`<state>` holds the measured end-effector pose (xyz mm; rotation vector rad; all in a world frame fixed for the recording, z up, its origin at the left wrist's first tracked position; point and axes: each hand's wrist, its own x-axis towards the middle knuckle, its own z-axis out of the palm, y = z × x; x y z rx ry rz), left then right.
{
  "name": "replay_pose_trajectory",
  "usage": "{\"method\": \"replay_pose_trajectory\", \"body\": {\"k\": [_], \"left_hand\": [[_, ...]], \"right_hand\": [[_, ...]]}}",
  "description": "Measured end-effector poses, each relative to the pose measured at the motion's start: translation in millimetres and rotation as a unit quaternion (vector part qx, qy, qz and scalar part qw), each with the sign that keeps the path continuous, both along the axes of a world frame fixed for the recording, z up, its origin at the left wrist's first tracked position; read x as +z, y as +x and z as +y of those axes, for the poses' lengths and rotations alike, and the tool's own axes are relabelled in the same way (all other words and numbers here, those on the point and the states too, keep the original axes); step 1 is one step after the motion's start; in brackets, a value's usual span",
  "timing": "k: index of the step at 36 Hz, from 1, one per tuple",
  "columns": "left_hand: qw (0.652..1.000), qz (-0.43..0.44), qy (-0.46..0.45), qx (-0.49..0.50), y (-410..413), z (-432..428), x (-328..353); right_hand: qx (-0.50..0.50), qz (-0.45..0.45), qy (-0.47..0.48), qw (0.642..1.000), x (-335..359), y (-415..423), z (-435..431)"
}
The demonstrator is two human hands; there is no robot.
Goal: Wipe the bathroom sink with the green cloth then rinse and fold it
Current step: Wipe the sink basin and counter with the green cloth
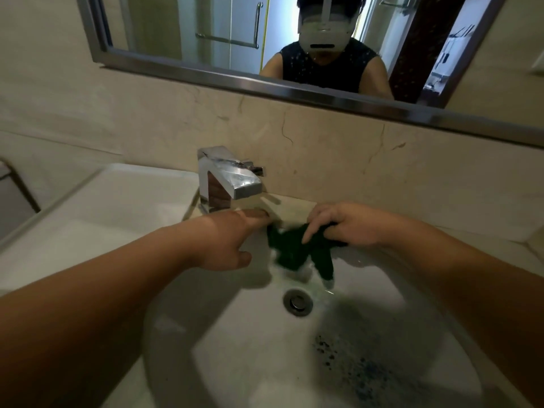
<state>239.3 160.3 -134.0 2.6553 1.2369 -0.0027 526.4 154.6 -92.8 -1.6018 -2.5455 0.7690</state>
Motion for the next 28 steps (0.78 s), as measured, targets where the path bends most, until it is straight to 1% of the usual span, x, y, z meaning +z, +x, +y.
{"method": "replay_pose_trajectory", "body": {"k": [2,3,4,6,7,10,12,14,18,22,25,28], "left_hand": [[1.000,-0.003,0.007,0.007,-12.5,-5.8,2.3],[1.000,-0.001,0.017,0.010,-19.1,-8.6,3.6],[1.000,0.002,0.027,0.011,-25.0,-11.6,5.3],[0.999,0.016,0.041,0.017,-33.7,-17.1,7.8],[0.999,0.025,0.041,0.023,-36.9,-19.4,8.5],[0.998,0.033,0.027,0.036,-43.0,-20.8,7.9],[0.998,0.028,0.027,0.043,-43.8,-18.0,7.1],[0.998,0.019,0.037,0.046,-43.3,-15.3,6.7],[0.998,0.008,0.059,0.037,-44.2,-13.6,7.1],[0.997,0.017,0.061,0.031,-42.7,-11.9,5.4],[0.997,0.027,0.070,0.034,-38.2,-13.4,7.2],[0.995,0.036,0.084,0.032,-32.1,-17.5,9.0]], "right_hand": [[-0.044,0.059,0.046,0.996,18.6,5.1,-14.2],[-0.076,0.095,0.091,0.988,27.0,10.6,-18.4],[-0.104,0.112,0.141,0.978,31.9,17.1,-19.6],[-0.150,0.071,0.210,0.964,26.6,29.9,-13.6],[-0.166,0.039,0.215,0.962,15.6,33.7,-8.6],[-0.218,-0.037,0.144,0.965,-38.0,32.0,1.7],[-0.230,-0.069,0.148,0.959,-59.2,19.2,5.5],[-0.220,-0.051,0.156,0.961,-60.7,-2.2,12.0],[-0.139,-0.061,0.168,0.974,-59.7,-61.8,34.6],[-0.079,-0.046,0.209,0.974,-59.7,-116.1,42.7],[-0.054,-0.056,0.218,0.973,-57.6,-118.4,41.9],[-0.067,-0.057,0.199,0.976,-59.2,-99.4,43.5]]}}
